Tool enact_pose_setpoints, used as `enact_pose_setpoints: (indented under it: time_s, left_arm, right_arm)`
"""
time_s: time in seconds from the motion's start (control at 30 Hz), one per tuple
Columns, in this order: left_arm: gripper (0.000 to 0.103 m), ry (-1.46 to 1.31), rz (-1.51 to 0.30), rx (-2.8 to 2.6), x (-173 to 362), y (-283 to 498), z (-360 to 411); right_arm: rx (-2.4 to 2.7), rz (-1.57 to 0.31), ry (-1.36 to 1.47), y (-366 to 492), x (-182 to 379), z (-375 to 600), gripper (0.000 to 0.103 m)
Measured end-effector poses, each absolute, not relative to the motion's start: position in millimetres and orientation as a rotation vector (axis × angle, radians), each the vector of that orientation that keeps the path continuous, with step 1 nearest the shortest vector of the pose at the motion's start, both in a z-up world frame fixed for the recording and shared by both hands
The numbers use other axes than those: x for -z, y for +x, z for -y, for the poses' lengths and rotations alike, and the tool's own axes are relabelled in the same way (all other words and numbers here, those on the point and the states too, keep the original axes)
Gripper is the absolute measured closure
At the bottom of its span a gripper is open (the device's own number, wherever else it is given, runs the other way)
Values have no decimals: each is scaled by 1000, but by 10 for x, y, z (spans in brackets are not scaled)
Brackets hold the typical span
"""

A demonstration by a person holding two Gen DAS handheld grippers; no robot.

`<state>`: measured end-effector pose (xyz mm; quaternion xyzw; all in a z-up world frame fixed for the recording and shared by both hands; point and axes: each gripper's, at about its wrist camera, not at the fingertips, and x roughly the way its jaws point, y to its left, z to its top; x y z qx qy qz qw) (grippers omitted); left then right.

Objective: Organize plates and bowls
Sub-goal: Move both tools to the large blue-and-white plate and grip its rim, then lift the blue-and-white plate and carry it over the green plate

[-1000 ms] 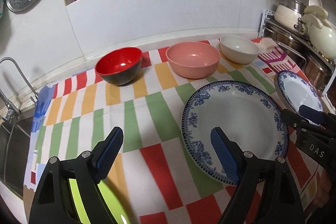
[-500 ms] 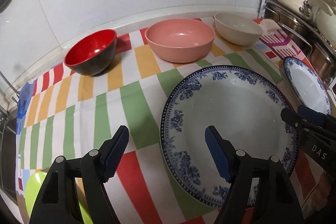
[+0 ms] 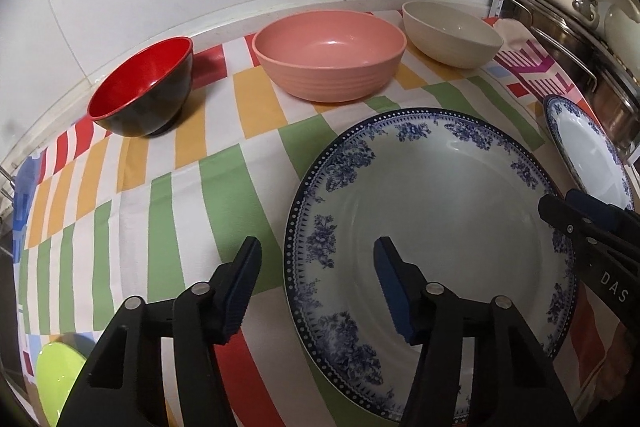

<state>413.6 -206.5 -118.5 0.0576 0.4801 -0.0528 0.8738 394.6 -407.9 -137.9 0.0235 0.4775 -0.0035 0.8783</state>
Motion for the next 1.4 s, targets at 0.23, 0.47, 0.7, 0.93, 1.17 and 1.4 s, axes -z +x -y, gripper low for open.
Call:
enact_pose_setpoints:
  time_s: [0.23,0.47,0.7,0.93,1.17,1.4]
  left_arm:
    - [56,126,-1019,124,1243,4137,2093]
    - [68,140,-1004,111,1239,4136,2082]
    - [68,133,-994,98,1196,4096,2052]
    - [68,116,-976,63,1075,3981,1935]
    - [68,93,-940,18,912,3766,1706]
    - [68,70,-889,-23,745,3468,1390]
  right_arm:
    - [9,-1036,54,3991,1480,4125,61]
    - [20,-1037,57,3980,1510,4115,67]
    - [26,-1022,57,3953,1443,4096,68]
    - [0,-1006,46,3895,1314,3985,68]
    - [-42,-988,31,3775,1144,3747,68]
    - [-79,-952,8,3549,976,3437,68]
